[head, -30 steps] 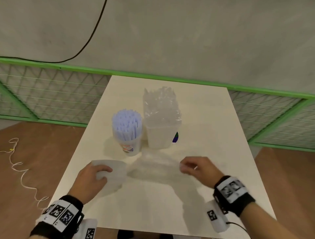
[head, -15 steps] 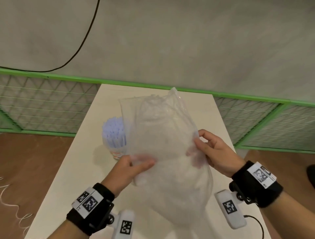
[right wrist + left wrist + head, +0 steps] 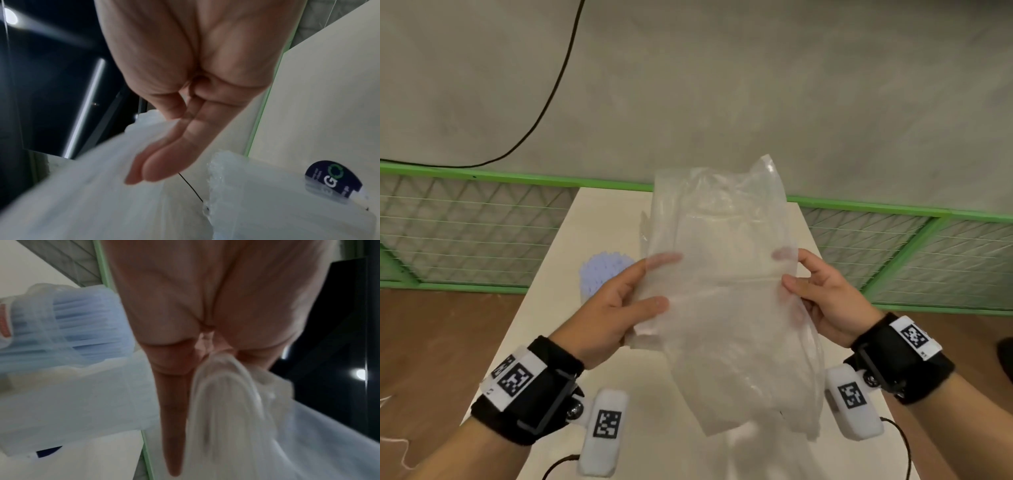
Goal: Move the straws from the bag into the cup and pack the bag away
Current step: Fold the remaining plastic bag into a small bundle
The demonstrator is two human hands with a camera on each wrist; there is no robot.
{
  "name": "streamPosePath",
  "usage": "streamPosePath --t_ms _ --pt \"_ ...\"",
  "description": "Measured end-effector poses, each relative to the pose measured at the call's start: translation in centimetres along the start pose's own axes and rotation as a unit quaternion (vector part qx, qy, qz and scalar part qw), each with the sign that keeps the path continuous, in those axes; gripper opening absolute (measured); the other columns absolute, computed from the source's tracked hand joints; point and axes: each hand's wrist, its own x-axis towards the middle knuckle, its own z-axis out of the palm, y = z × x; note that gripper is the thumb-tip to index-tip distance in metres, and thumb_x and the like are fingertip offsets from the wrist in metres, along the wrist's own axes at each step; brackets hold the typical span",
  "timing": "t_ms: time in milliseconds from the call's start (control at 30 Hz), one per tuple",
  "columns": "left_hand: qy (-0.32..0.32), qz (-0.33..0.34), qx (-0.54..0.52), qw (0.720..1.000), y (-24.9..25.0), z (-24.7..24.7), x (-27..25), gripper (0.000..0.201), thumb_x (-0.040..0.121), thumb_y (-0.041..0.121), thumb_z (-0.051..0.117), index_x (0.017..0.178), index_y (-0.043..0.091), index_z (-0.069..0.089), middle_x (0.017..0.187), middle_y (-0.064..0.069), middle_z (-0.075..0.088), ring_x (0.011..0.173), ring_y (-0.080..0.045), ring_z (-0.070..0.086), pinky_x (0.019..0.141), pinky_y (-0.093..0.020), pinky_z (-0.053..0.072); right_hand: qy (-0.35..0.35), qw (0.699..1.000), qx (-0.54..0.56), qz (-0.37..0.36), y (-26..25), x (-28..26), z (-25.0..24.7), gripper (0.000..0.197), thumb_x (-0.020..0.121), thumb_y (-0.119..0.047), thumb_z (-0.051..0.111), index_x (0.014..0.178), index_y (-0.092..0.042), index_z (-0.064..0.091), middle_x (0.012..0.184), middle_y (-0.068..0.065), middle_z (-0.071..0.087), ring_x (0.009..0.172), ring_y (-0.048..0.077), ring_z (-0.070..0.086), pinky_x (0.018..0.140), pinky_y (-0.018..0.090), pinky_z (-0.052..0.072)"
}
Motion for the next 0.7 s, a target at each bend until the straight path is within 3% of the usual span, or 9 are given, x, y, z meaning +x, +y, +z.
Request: streamPosePath --t_ms 100,167,233,300,400,433,500,600,700 --pt "0.039 0.009 0.023 0.999 0.2 0.2 0.5 0.050 0.093 -0.013 0.043 0.088 0.024 0.078 0.086 0.006 0.075 0.071 -0.009 0.070 0.054 -0.015 0.052 0.003 0.999 0.025 -0.028 -1.0 0.3 0.3 0.044 0.056 -0.034 0.091 0.093 -0.017 0.075 0.080 0.009 0.072 0.056 0.019 0.065 0.058 0.028 0.056" --pt "0.057 0.009 0.034 0.998 0.6 0.5 0.9 0.053 0.091 -0.019 0.035 0.069 0.008 0.075 0.073 -0.002 0.072 0.062 -0.012 0.067 0.051 -0.016 0.050 -0.014 0.998 0.046 -0.033 -2.2 0.2 0.6 0.043 0.046 -0.040 0.089 0.073 -0.010 0.073 0.071 0.006 0.067 0.055 0.017 0.062 0.054 0.022 0.052" --pt "0.068 0.013 0.024 0.997 1.3 0.8 1.0 0.050 0.089 -0.017 0.029 0.063 0.001 0.068 0.066 -0.005 0.065 0.052 -0.011 0.060 0.044 -0.013 0.044 -0.045 0.996 0.067 -0.024 -3.3 0.0 0.6 0.046 0.052 -0.046 0.085 0.064 -0.007 0.064 0.065 0.007 0.058 0.052 0.017 0.056 0.051 0.022 0.049" --pt "0.062 0.012 -0.015 0.998 1.9 1.0 1.1 0.035 0.093 -0.005 0.030 0.069 -0.002 0.056 0.062 -0.003 0.055 0.044 -0.010 0.052 0.037 -0.012 0.037 -0.059 0.997 0.045 -0.035 -4.0 0.0 0.6 0.046 0.057 -0.040 0.090 0.068 -0.008 0.059 0.069 0.007 0.054 0.053 0.016 0.054 0.050 0.023 0.049" --pt "0.066 0.056 -0.027 0.996 2.1 1.4 1.1 0.018 0.086 0.020 0.059 0.080 0.004 0.053 0.068 0.003 0.056 0.051 -0.010 0.054 0.040 -0.014 0.041 -0.079 0.995 0.014 -0.067 -4.2 0.0 0.1 0.044 0.060 -0.015 0.092 0.089 -0.014 0.060 0.091 0.013 0.065 0.073 0.022 0.067 0.062 0.030 0.059" --pt "0.070 0.069 -0.022 0.995 1.8 1.3 1.0 0.024 0.078 0.027 0.069 0.084 0.009 0.055 0.074 0.004 0.059 0.056 -0.011 0.058 0.044 -0.017 0.044 -0.075 0.994 0.024 -0.074 -4.3 -0.1 -0.1 0.046 0.060 -0.013 0.092 0.091 -0.016 0.058 0.094 0.014 0.066 0.076 0.024 0.068 0.064 0.031 0.060" --pt "0.099 0.080 -0.024 0.992 1.1 1.1 0.9 0.043 0.065 0.040 0.080 0.095 0.016 0.061 0.091 0.002 0.066 0.071 -0.015 0.064 0.056 -0.025 0.050 -0.044 0.994 0.052 -0.090 -4.5 -0.4 -0.5 0.043 0.055 -0.019 0.096 0.080 -0.017 0.061 0.085 0.009 0.066 0.072 0.019 0.069 0.063 0.027 0.060" --pt "0.171 0.089 -0.027 0.981 0.1 0.8 0.4 0.048 0.068 0.050 0.076 0.108 0.026 0.067 0.124 0.001 0.064 0.094 -0.026 0.062 0.073 -0.047 0.048 0.006 0.990 0.098 -0.106 -4.8 -0.8 -0.4 0.037 0.042 -0.023 0.099 0.066 -0.017 0.072 0.075 0.003 0.072 0.068 0.010 0.070 0.063 0.022 0.058" --pt "0.153 0.059 0.015 0.986 -0.8 1.3 0.0 0.041 0.079 0.050 0.061 0.112 0.027 0.069 0.121 0.011 0.065 0.106 -0.019 0.062 0.080 -0.051 0.047 0.046 0.984 0.141 -0.102 -5.2 -1.0 0.4 0.026 0.049 -0.014 0.082 0.075 -0.017 0.080 0.080 0.002 0.076 0.069 0.007 0.072 0.064 0.019 0.058"
